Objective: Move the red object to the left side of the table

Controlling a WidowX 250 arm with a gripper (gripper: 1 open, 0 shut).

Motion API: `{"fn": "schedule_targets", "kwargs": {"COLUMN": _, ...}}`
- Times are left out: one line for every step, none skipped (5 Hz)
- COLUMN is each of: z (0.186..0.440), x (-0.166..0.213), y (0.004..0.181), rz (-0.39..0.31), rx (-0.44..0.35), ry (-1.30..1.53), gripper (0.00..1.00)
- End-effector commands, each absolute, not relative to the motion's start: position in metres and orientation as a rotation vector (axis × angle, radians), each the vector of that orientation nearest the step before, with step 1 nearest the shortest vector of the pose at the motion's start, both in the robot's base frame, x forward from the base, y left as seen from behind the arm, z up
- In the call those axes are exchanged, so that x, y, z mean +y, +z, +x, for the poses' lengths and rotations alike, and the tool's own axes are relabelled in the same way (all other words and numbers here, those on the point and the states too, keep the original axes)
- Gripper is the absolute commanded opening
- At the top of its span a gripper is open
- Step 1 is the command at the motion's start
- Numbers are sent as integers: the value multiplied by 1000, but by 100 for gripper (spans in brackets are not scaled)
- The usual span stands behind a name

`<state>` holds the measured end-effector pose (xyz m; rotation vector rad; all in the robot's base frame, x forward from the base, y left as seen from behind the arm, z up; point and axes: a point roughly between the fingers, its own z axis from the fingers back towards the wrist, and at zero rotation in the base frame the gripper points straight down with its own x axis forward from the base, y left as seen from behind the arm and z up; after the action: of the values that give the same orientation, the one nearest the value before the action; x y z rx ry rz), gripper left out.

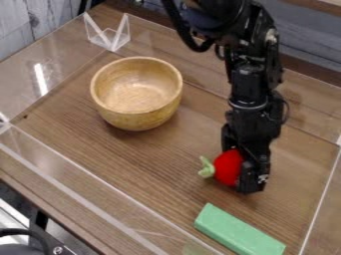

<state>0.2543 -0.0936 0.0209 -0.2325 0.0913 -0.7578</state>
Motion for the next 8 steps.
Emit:
{"fn": "schedule_targets", "kwargs": {"z": 254, "x": -102, "y": 32, "rz": -238, "rx": 66, "ry": -727, "gripper": 100}}
{"fn": "schedule_targets", "kwargs": {"z": 255, "x": -95, "y": 39, "rz": -241, "rx": 72, "ry": -746, "gripper": 100}}
{"fn": "schedule_targets", "kwargs": {"z": 257, "x": -90, "y": 47, "rz": -240, "rx": 74, "ry": -765, "gripper": 0}}
{"fn": "schedule_targets", "kwargs": {"z": 263, "x": -87, "y": 51, "rz": -235, "rx": 60, "ry": -763, "gripper": 0}}
{"fn": "schedule_targets", "kwargs": {"z": 268, "x": -83, "y": 51, "rz": -244, "rx": 54, "ry": -751, "gripper": 100}}
{"fn": "schedule_targets", "kwargs": {"z": 265, "x": -84, "y": 54, "rz": -256, "rx": 46, "ry": -675, "gripper": 100}}
{"fn": "schedule_targets", "kwargs": {"z": 263, "x": -85, "y": 56, "rz": -258, "rx": 44, "ry": -609, "gripper": 0}}
{"fn": "schedule_targets", "kwargs": {"z": 266, "x": -72, "y": 60, "rz": -262, "rx": 49, "ry": -606, "gripper": 0}}
